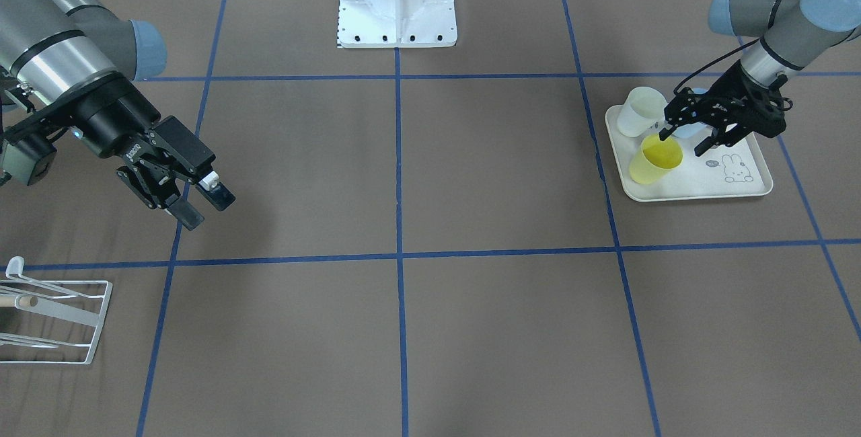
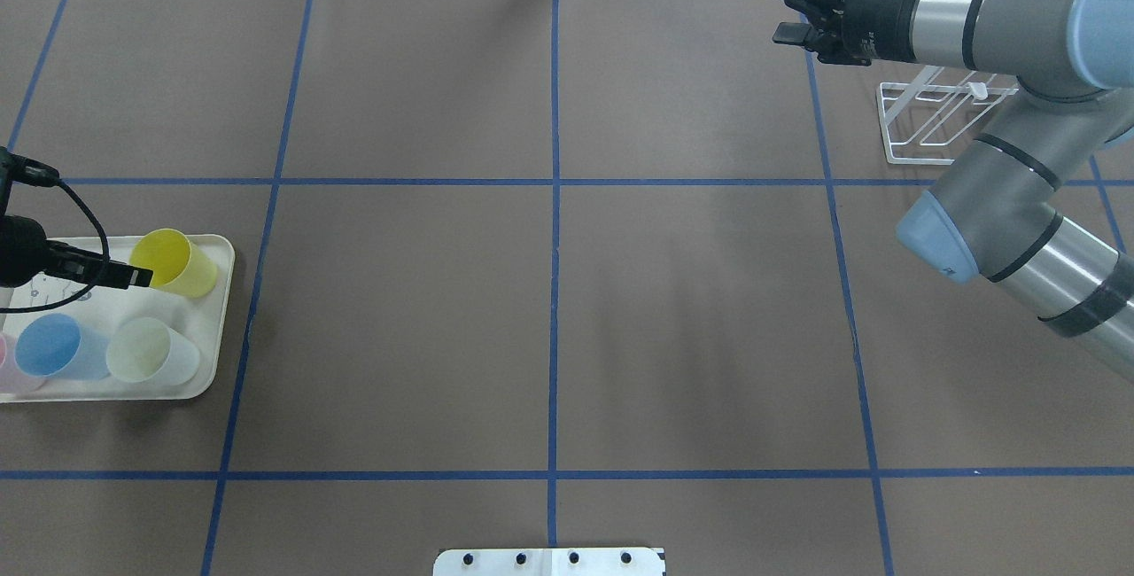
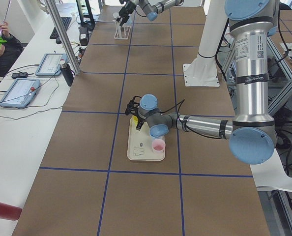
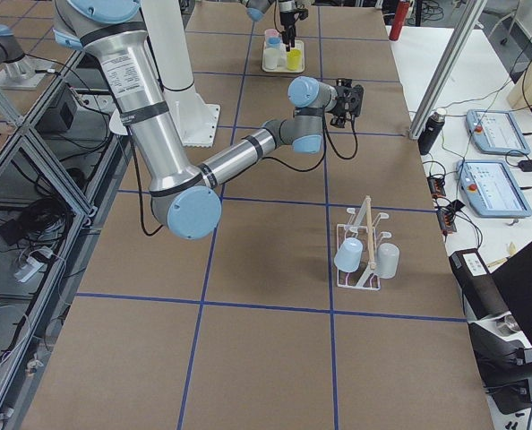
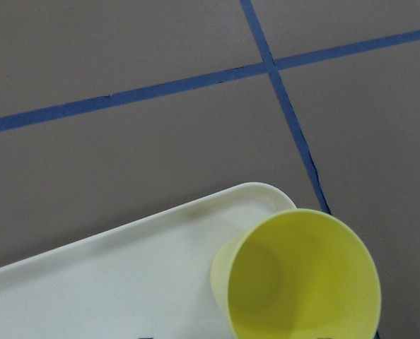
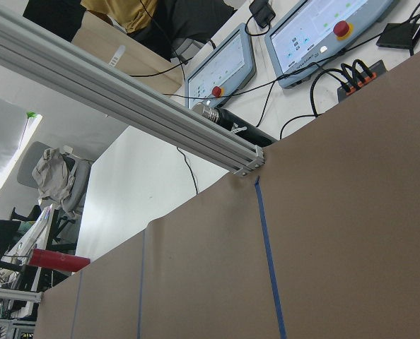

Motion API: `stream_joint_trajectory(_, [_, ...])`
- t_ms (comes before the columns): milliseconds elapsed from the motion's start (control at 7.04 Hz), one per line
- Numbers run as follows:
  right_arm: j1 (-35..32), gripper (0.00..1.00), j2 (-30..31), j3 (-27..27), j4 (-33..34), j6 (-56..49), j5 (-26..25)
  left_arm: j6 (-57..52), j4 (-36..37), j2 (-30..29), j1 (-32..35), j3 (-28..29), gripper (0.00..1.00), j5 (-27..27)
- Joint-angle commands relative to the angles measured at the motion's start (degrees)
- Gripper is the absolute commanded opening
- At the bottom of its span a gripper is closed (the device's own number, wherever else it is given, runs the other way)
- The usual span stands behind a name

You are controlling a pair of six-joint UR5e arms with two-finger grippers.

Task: Transfer IKEA cup to right arm and place on rack

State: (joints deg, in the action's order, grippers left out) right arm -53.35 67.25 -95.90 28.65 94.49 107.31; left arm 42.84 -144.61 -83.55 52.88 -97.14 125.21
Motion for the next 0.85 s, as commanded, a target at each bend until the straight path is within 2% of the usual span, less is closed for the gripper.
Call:
stream_joint_trajectory(0, [0.0, 0.99, 0.07, -0.07, 0.0, 0.08, 0.0, -2.23, 0.12, -0.04, 3.01, -0.24, 0.79, 3.01])
stream_joint_trajectory(284, [0.0, 0.99, 0.07, 0.02, 0.0, 0.08, 0.0, -2.24, 2.21, -0.73, 3.02, -0.32, 0.79, 3.2])
stream_joint_trajectory(710, [0.0, 0.99, 0.07, 0.36, 0.0, -0.1, 0.0, -2.15, 6.36, -5.04, 3.02, 0.55, 0.79, 2.59])
